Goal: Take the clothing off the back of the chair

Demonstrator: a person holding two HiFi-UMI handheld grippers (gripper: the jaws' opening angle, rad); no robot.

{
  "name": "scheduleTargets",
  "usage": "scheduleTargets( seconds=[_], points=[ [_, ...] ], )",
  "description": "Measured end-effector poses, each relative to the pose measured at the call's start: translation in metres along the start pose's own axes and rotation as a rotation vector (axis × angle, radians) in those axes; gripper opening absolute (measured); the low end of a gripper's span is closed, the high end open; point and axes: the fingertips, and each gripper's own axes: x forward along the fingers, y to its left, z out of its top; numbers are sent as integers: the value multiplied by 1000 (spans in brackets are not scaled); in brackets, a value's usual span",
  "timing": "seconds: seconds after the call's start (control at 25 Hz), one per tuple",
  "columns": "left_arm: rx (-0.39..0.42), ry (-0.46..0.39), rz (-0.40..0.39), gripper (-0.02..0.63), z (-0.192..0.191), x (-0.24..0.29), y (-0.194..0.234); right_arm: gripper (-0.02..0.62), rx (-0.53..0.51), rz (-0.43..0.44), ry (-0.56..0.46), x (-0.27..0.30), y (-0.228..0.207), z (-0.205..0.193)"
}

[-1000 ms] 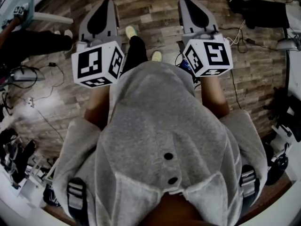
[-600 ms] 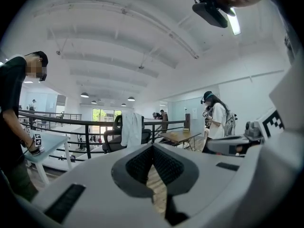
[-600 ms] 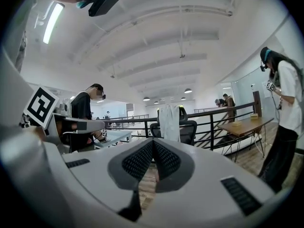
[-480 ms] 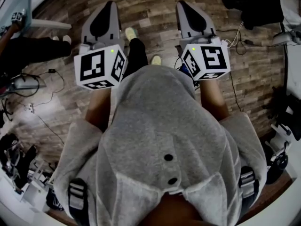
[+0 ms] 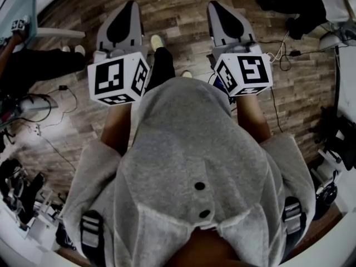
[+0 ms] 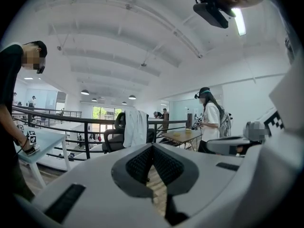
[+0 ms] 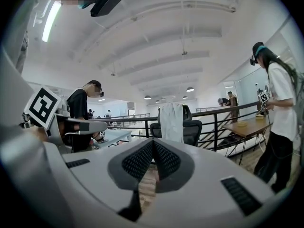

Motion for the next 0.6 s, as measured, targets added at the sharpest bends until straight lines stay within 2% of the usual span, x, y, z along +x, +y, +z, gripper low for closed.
scheduleTargets(
  seconds=[0.6],
  points=[
    [-16,31,-26,12,15,91,59,11,-19,8,29,112,-22,23]
  ],
)
